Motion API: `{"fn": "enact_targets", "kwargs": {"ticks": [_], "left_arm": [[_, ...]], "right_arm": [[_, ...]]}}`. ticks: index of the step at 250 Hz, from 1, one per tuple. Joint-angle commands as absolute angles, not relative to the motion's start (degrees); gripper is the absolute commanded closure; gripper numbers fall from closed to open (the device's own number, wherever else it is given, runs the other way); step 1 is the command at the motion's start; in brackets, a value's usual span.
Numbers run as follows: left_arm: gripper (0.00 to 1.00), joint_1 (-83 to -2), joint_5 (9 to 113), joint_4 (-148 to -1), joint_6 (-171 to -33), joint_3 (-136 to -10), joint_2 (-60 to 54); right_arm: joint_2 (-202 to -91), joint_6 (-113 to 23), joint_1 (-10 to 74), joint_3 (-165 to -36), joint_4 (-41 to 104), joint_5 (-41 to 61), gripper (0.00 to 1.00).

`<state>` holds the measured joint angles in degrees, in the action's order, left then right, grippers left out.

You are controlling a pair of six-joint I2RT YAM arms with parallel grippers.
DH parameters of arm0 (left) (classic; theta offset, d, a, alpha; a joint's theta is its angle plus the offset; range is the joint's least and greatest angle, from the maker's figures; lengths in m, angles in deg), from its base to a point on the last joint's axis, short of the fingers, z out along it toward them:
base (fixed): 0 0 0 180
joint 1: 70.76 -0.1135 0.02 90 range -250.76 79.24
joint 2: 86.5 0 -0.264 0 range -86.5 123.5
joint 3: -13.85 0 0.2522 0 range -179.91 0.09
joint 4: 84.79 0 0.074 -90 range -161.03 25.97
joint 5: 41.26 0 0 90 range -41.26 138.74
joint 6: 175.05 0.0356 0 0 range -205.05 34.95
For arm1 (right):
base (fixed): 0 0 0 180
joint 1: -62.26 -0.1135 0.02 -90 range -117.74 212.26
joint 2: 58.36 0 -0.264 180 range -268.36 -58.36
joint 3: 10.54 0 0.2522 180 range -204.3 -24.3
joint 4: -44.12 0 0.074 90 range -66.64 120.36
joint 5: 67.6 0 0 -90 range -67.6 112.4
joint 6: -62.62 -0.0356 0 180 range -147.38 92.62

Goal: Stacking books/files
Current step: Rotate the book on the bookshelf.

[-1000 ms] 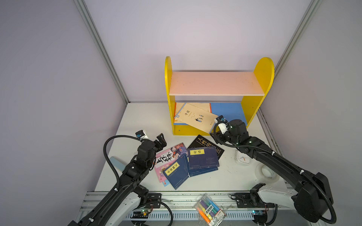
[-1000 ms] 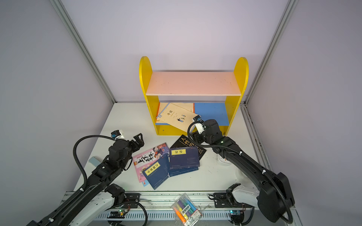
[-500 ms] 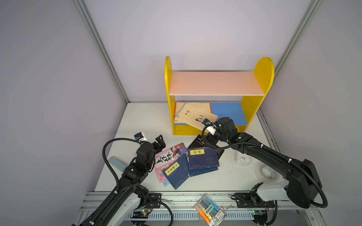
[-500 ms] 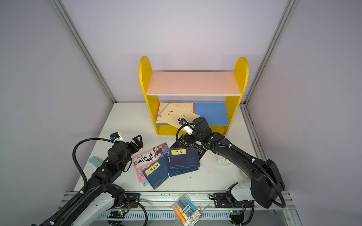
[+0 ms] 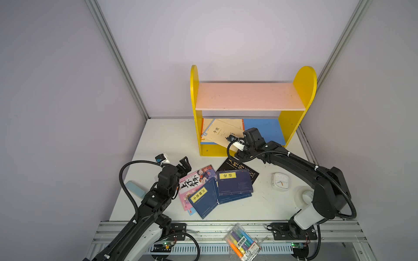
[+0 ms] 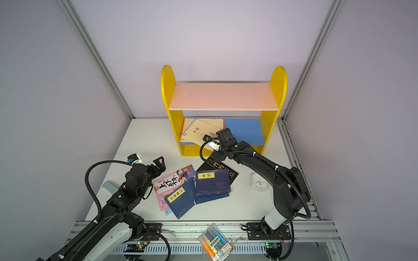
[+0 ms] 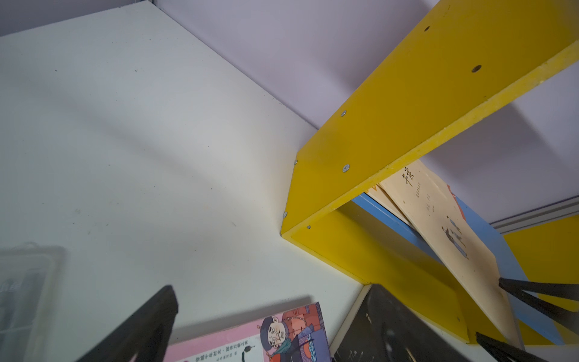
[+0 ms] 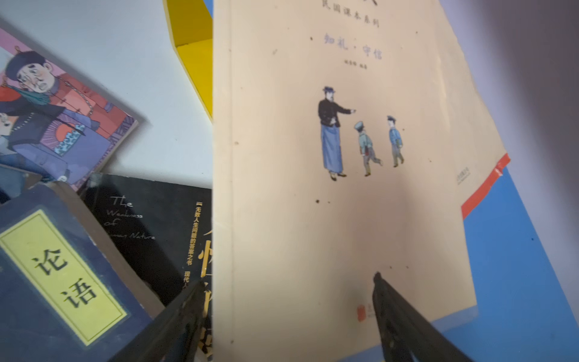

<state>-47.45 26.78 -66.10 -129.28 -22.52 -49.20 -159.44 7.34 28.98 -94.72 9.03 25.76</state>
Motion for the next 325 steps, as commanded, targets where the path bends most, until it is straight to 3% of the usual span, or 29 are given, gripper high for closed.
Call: {"fn": "enact_targets", "kwargs": {"ticks": [1, 177, 249, 325], "left_arm": [[0.02, -47.48, 26.86, -67.08, -129.75, -22.40, -49.32], [0.02, -47.61, 26.99, -67.62, -130.79, -21.79, -48.84], [0.02, -47.58, 26.67, -67.38, -130.89, -21.76, -49.24], [0.02, -47.69, 26.79, -67.50, -131.12, -21.53, -49.24]], "right_arm": [[-159.11, 9.69, 30.58, -95.50, 8.19, 23.24, 0.14], [-162.33, 11.51, 40.61, -103.17, 3.09, 15.62, 0.14], [-158.61, 13.55, 40.46, -101.39, 3.37, 8.40, 0.14], [-160.92, 14.16, 39.32, -101.61, 2.08, 10.80, 0.14]]}}
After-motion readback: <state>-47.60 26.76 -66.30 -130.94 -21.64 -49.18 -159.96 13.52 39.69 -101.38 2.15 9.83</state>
